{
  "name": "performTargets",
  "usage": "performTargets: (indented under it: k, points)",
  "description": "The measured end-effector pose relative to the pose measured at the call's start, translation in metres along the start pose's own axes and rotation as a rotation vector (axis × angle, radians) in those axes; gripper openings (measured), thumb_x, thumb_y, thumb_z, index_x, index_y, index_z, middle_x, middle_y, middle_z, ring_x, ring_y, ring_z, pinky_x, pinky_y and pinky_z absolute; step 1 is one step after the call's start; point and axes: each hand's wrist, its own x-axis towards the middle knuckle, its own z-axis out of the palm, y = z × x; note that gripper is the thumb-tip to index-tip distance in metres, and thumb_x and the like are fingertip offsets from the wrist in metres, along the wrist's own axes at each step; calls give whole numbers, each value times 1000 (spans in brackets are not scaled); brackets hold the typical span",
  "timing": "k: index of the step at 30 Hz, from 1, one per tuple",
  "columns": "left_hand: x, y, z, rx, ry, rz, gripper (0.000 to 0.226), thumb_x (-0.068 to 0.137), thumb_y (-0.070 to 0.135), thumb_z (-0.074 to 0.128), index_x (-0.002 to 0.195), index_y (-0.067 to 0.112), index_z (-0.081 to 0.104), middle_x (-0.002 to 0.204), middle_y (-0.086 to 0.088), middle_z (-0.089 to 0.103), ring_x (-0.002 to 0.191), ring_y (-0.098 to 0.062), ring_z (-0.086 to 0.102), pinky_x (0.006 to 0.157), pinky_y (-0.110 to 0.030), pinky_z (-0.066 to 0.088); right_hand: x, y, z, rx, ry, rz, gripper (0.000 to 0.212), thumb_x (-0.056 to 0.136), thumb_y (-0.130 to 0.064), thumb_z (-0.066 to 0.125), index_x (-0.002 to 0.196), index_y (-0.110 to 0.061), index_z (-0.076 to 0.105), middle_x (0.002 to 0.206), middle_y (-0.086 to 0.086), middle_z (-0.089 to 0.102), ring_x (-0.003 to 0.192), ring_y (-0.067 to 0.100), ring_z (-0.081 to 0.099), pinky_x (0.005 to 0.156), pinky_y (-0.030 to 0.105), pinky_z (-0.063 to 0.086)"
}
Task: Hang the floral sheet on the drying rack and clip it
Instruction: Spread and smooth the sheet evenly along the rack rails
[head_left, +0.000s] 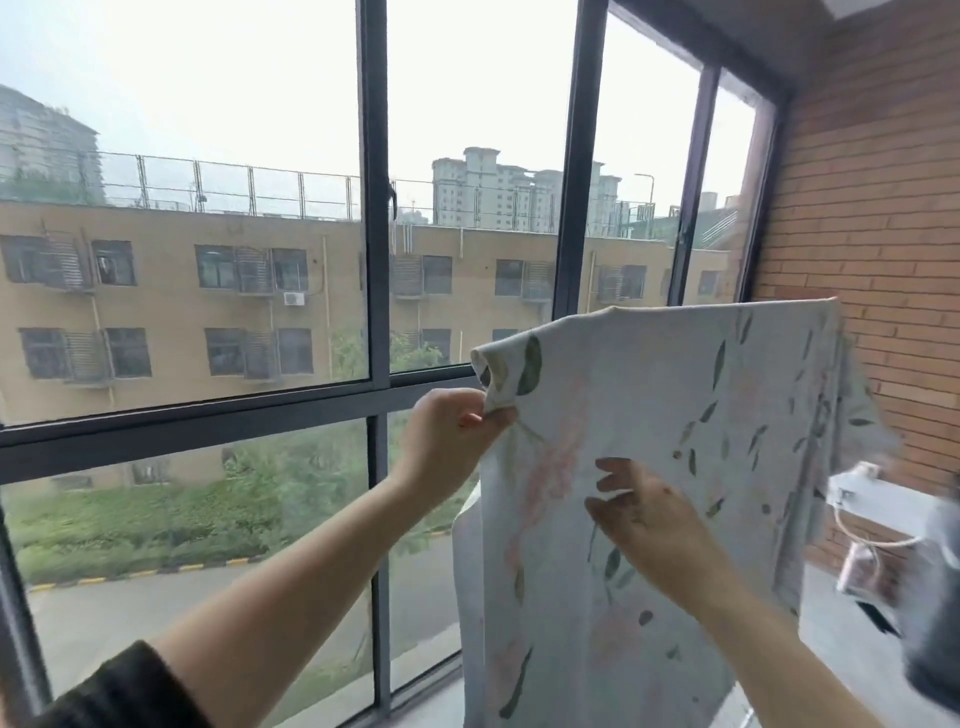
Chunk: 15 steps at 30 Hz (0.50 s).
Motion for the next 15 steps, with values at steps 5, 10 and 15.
performTargets:
  k: [5, 10, 15]
  points:
    - [0, 29, -3, -22, -62, -1, 21, 80, 24, 73, 77, 3, 74, 69, -8, 72, 47, -8, 63, 53, -30, 53, -25, -21, 34, 21, -90, -10, 45, 78, -54, 66, 113, -27, 61, 99, -14, 63, 85, 3, 61, 78, 27, 53]
    - [0, 38, -6, -124, -82, -77, 22, 81, 20, 73, 78, -2, 72, 76, -16, 72, 51, -9, 67, 55, -33, 54, -22, -37, 50, -242, 3, -19, 49, 78, -67, 56, 99, -23, 61, 91, -8, 66, 87, 15, 63, 63, 26, 39]
    - [5, 39, -2, -169, -84, -63, 30, 81, 18, 73, 76, -11, 67, 72, -26, 67, 55, -14, 69, 64, -53, 57, -6, -44, 62, -316, -2, 19, 41, 88, -54, 51, 68, -18, 49, 61, -3, 51, 60, 20, 49, 50, 27, 32]
